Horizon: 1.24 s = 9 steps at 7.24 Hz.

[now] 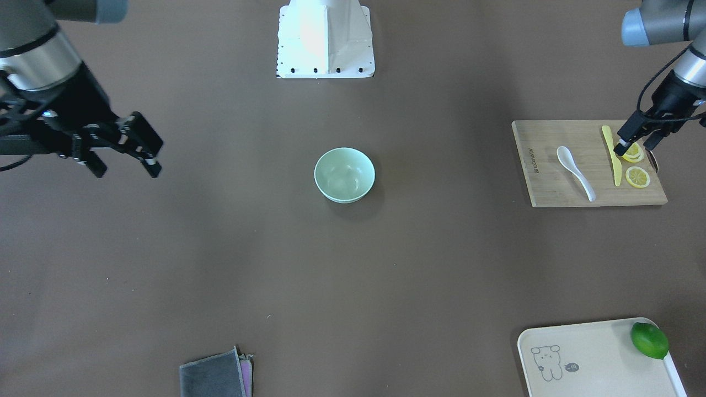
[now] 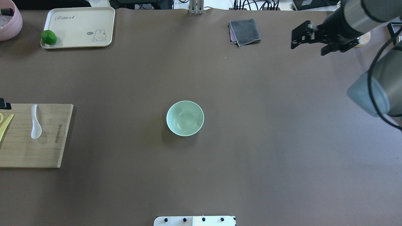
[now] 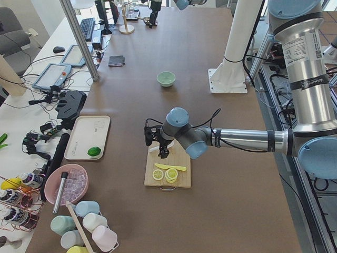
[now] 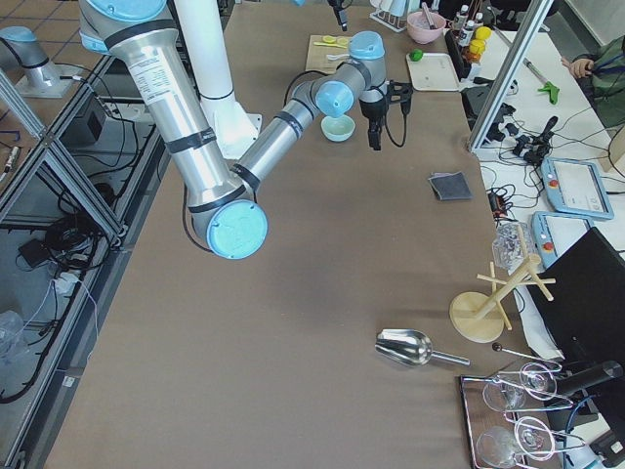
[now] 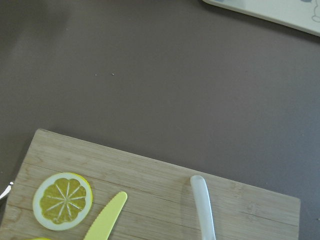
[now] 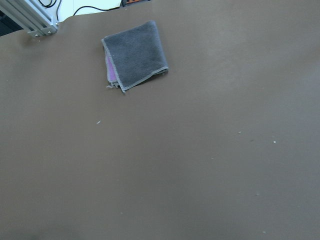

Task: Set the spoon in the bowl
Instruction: 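Release the bowl and retract the right arm to its rest pose, then lower the left gripper onto the white spoon on the cutting board and grasp it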

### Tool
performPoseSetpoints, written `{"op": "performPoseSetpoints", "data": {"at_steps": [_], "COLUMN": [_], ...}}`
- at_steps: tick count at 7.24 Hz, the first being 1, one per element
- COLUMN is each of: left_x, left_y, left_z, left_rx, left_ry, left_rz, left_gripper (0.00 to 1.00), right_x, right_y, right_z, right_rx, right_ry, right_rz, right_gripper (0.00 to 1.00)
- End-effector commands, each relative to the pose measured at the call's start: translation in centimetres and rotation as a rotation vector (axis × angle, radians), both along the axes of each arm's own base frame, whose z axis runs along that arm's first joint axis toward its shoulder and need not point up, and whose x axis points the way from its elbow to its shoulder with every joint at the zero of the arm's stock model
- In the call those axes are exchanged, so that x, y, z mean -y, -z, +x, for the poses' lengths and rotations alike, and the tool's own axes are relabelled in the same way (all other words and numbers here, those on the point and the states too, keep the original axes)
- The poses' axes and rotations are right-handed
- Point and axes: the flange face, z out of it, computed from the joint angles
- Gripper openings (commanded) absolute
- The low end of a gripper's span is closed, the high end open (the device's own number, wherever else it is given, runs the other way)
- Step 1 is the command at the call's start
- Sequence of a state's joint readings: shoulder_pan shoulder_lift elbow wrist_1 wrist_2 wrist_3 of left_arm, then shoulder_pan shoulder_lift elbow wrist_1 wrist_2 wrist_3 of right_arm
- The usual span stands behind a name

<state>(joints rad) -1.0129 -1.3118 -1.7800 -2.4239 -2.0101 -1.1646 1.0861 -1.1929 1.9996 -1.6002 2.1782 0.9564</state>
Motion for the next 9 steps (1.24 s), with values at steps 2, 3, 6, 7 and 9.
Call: {"op": "performPoseSetpoints", "data": {"at_steps": [2, 3, 6, 7, 9], "left_x": [1.6, 3.0, 2.9, 2.8, 2.7], "left_y": [-0.6, -1.2, -1.6, -1.9, -1.8], "left_z": [6.4, 7.8, 8.8, 9.0, 9.3], "left_rx": [0.041, 0.062, 0.069, 0.073, 0.071], "left_ry": [0.027, 0.040, 0.028, 0.022, 0.016], "left_rz": [0.005, 0.014, 0.012, 0.011, 0.013], "left_gripper": [0.92, 0.89, 0.67, 0.65, 0.59], "right_x": [-0.7, -1.2, -1.2, -1.2, -1.1], "right_y": [-9.6, -11.1, -11.0, -11.0, -11.2], "right_z": [12.5, 13.0, 13.1, 13.1, 13.1], "right_rx": [-0.037, -0.052, -0.053, -0.055, -0.057], "right_ry": [0.089, 0.104, 0.101, 0.100, 0.100], "right_rz": [0.064, 0.065, 0.068, 0.069, 0.064], "right_gripper": [1.00, 1.00, 1.00, 1.00, 1.00]}}
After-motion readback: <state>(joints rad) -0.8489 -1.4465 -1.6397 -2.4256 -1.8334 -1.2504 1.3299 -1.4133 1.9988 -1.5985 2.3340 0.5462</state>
